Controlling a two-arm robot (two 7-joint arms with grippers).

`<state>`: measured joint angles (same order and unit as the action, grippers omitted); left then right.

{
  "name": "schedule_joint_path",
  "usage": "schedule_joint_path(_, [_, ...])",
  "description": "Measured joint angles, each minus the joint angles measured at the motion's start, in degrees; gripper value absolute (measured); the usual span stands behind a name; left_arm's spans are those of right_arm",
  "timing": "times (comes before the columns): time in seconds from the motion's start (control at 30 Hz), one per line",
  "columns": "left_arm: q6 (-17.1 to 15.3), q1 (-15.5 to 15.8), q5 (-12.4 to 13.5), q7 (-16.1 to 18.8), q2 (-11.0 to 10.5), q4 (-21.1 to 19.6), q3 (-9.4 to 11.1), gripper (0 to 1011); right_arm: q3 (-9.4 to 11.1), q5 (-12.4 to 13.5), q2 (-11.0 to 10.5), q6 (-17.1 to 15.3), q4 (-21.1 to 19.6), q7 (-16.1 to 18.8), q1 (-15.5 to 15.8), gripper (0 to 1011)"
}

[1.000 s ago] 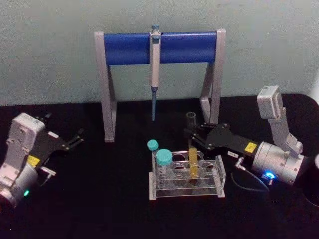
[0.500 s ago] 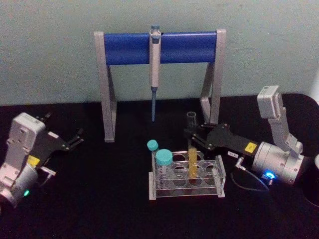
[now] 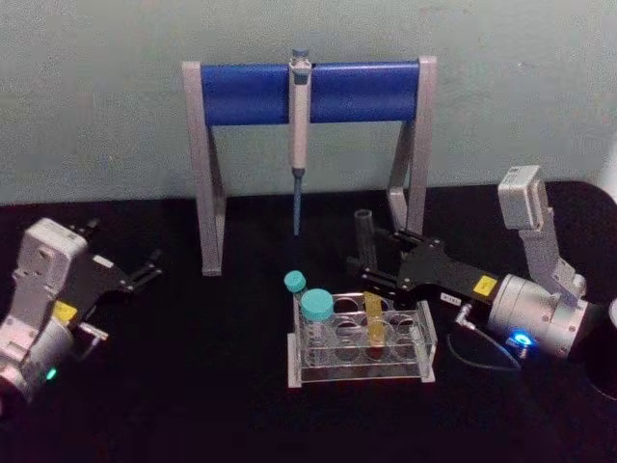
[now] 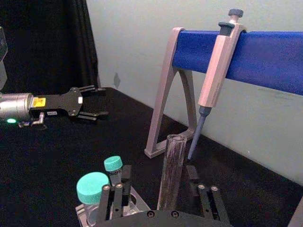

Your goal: Pick up the test tube from the test tube rack, shake it, then place it back into the test tube rack.

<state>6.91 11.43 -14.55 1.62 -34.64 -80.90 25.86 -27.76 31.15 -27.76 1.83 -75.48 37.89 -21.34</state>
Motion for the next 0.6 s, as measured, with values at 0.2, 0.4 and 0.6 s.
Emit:
schedule_joint_path(0.2, [0.0, 0.0, 0.0, 0.0, 0.0, 0.0, 0.0, 1001, 0.0, 0.0, 0.0, 0.0, 0.0, 0.0, 0.0, 878])
schedule_joint_path(0.4, [0.0, 0.0, 0.0, 0.0, 0.0, 0.0, 0.0, 1001, 0.0, 0.0, 0.0, 0.0, 0.0, 0.0, 0.0, 1000])
schedule_joint_path(0.6, [0.0, 0.0, 0.0, 0.0, 0.0, 0.0, 0.0, 1001, 0.1, 0.0, -0.2, 0.3, -0.6, -0.2, 0.3, 1000])
